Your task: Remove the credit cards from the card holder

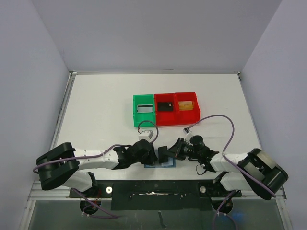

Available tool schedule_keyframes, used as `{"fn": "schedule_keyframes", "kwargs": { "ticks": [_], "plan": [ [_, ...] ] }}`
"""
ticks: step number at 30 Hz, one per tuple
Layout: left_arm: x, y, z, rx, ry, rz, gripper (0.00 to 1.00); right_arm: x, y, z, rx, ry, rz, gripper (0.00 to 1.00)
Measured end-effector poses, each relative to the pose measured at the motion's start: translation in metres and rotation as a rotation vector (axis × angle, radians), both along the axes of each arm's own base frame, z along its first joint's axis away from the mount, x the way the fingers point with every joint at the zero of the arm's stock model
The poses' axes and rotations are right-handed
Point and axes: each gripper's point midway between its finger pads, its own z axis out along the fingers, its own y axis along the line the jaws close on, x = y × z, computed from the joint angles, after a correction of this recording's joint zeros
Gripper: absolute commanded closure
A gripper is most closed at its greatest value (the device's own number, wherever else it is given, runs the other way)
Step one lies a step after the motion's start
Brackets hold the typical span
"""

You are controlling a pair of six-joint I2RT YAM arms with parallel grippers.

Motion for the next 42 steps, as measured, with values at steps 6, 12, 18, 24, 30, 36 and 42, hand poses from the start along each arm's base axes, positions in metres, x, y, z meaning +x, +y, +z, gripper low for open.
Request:
{"fn": "schedule_keyframes", "kwargs": {
  "ticks": [6, 12, 18, 24, 30, 36, 42],
  "plan": [
    [0.003, 0.011, 0.015, -0.024, -0.017, 0.003, 0.70, -0.002, -0.011, 0.005, -0.057, -0.045, 0.005, 1.00],
    [0.024, 0.042, 0.044, -0.045, -0.049, 0.041, 0.55, 0.006, -0.022, 0.022, -0.117, -0.145, -0.015, 1.00],
    [0.035, 0.062, 0.075, -0.015, -0.123, 0.027, 0.47, 0.018, -0.025, 0.051, -0.114, -0.311, -0.026, 1.00],
    [0.053, 0.071, 0.123, 0.070, -0.257, 0.000, 0.31, 0.023, -0.024, 0.075, -0.122, -0.496, -0.008, 1.00],
    [0.073, 0.114, 0.137, 0.131, -0.340, 0.086, 0.22, 0.018, -0.019, 0.105, -0.144, -0.752, 0.003, 1.00],
    [0.096, 0.169, 0.131, 0.166, -0.340, 0.229, 0.22, 0.022, -0.026, 0.125, -0.192, -0.921, -0.009, 1.00],
    [0.111, 0.193, 0.122, 0.185, -0.298, 0.306, 0.22, 0.027, -0.033, 0.131, -0.262, -1.005, 0.001, 1.00]
  ]
}}
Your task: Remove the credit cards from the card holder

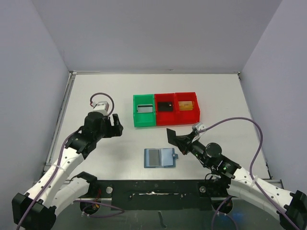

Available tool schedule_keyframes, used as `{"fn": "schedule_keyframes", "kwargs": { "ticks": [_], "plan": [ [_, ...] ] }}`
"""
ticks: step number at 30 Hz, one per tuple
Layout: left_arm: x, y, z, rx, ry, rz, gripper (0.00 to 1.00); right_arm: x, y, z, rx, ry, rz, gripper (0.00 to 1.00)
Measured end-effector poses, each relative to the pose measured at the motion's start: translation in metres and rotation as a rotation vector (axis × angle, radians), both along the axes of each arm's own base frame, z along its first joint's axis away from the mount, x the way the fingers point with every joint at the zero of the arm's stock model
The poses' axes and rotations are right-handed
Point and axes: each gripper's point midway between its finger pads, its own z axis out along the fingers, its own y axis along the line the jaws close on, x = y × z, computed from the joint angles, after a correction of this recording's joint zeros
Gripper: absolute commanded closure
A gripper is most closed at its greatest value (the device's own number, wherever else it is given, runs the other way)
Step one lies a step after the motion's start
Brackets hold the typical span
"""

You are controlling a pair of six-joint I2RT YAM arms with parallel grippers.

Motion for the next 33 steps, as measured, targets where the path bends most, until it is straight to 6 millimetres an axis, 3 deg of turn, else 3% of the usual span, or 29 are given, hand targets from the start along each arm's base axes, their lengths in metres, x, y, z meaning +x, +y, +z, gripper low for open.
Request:
{"fn": "schedule_keyframes", "kwargs": {
  "ticks": [12, 27, 33],
  "plan": [
    [0.012, 0.036, 0.009, 0.007, -0.038, 0.131, 0.21, 0.012, -0.018, 0.013, -0.083, -0.055, -0.072, 1.00],
    [0.013, 0.041, 0.014, -0.010, -0.057, 0.161, 0.21, 0.057, -0.054, 0.028, -0.108, -0.051, -0.204, 1.00],
    [0.018, 0.058, 0.012, -0.040, -0.038, 0.220, 0.21, 0.074, -0.063, 0.037, -0.108, -0.079, -0.208, 1.00]
  ]
}}
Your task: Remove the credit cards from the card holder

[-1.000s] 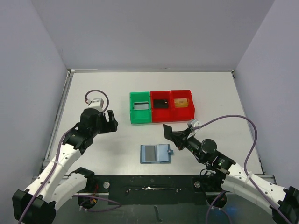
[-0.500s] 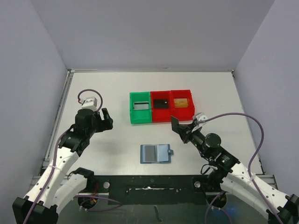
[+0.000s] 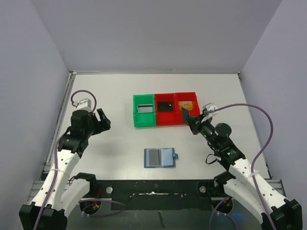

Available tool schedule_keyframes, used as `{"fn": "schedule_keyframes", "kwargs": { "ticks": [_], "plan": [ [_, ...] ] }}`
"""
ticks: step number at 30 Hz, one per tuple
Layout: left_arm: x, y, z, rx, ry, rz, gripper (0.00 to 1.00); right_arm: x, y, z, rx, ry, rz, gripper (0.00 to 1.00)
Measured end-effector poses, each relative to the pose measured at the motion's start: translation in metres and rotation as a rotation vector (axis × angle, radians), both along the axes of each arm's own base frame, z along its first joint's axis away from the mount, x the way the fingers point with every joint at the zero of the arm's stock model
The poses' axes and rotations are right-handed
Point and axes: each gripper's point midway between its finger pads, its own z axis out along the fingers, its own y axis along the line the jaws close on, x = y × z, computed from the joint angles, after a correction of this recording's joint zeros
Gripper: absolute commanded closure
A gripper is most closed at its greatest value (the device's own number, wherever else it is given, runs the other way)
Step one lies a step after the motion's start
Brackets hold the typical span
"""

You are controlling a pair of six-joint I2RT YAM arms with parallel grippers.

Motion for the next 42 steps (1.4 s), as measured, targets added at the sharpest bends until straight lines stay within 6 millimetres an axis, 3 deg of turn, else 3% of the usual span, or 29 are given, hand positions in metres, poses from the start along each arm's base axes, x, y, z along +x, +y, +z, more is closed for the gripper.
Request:
{"fn": "schedule_keyframes", "kwargs": {
  "ticks": [6, 9, 12, 16, 21, 30, 36, 42],
  "plan": [
    [0.007, 0.028, -0.002, -0.040, 0.001, 0.090, 0.21, 0.034, 0.007, 0.039, -0.168, -0.109, 0.040, 1.00],
    [0.007, 0.028, -0.003, -0.049, -0.004, 0.090, 0.21, 0.045, 0.019, 0.045, -0.294, -0.182, 0.125, 1.00],
    [0.007, 0.027, -0.005, -0.056, 0.001, 0.083, 0.21, 0.058, 0.035, 0.031, -0.490, -0.225, 0.234, 1.00],
    [0.009, 0.028, -0.006, -0.063, 0.004, 0.080, 0.21, 0.071, 0.059, -0.011, -0.732, -0.240, 0.374, 1.00],
    [0.008, 0.025, -0.006, -0.074, 0.002, 0.067, 0.21, 0.091, 0.062, -0.053, -0.870, -0.198, 0.448, 1.00],
    [0.008, 0.025, -0.006, -0.075, 0.002, 0.065, 0.21, 0.141, 0.064, -0.078, -0.950, -0.180, 0.459, 1.00],
    [0.008, 0.025, -0.007, -0.075, 0.002, 0.066, 0.21, 0.174, 0.069, -0.075, -0.980, -0.220, 0.472, 1.00],
    [0.008, 0.025, -0.009, -0.075, 0.009, 0.067, 0.21, 0.182, 0.077, -0.099, -1.013, -0.200, 0.564, 1.00]
  ]
}}
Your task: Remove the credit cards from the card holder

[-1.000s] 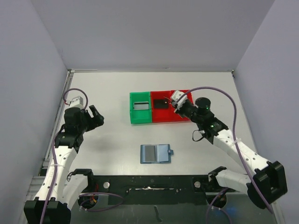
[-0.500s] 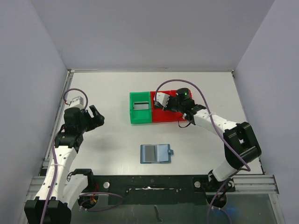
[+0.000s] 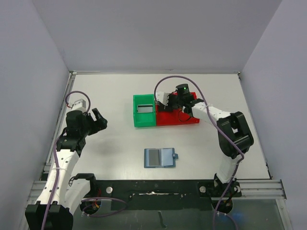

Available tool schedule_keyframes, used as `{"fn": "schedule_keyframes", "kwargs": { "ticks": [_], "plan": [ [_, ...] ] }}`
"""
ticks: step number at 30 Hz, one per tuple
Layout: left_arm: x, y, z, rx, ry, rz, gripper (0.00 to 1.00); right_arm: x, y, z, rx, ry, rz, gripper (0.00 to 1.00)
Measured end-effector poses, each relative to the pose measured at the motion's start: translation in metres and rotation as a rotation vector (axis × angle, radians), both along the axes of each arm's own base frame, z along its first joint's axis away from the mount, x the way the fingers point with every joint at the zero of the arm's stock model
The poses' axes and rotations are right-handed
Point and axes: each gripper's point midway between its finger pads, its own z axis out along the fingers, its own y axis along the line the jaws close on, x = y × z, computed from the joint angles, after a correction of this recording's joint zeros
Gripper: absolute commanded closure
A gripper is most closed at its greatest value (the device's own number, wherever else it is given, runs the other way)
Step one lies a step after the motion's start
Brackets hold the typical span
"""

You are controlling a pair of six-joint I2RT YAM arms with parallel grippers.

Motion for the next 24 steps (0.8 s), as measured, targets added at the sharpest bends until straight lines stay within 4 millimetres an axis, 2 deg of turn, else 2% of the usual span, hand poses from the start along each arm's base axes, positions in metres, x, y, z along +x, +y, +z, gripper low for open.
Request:
{"fn": "schedule_keyframes", "kwargs": {
  "ticks": [3, 7, 11, 13, 18, 20, 24],
  "plan": [
    [0.000, 0.000, -0.002, 0.000, 0.007, 0.000, 0.21, 0.000, 0.001, -0.012, -0.019, 0.030, 0.012, 1.00],
    [0.000, 0.001, -0.002, 0.002, 0.008, 0.004, 0.21, 0.000, 0.002, -0.016, -0.021, 0.040, 0.009, 1.00],
    [0.001, 0.001, -0.002, 0.002, 0.008, 0.004, 0.21, 0.011, 0.002, -0.021, -0.042, 0.030, -0.013, 1.00],
    [0.001, 0.001, -0.002, 0.002, 0.007, 0.004, 0.21, 0.015, 0.003, -0.030, -0.060, 0.034, -0.020, 1.00],
    [0.001, 0.003, -0.002, 0.003, 0.007, 0.011, 0.21, 0.027, 0.003, -0.049, -0.125, 0.032, -0.026, 0.94],
    [0.001, 0.003, -0.002, 0.003, 0.006, 0.011, 0.21, 0.033, 0.004, -0.051, -0.153, 0.012, -0.031, 0.90],
    [0.001, 0.003, -0.001, 0.000, 0.001, 0.011, 0.21, 0.033, 0.008, -0.050, -0.183, -0.013, -0.024, 0.80]
  ]
}}
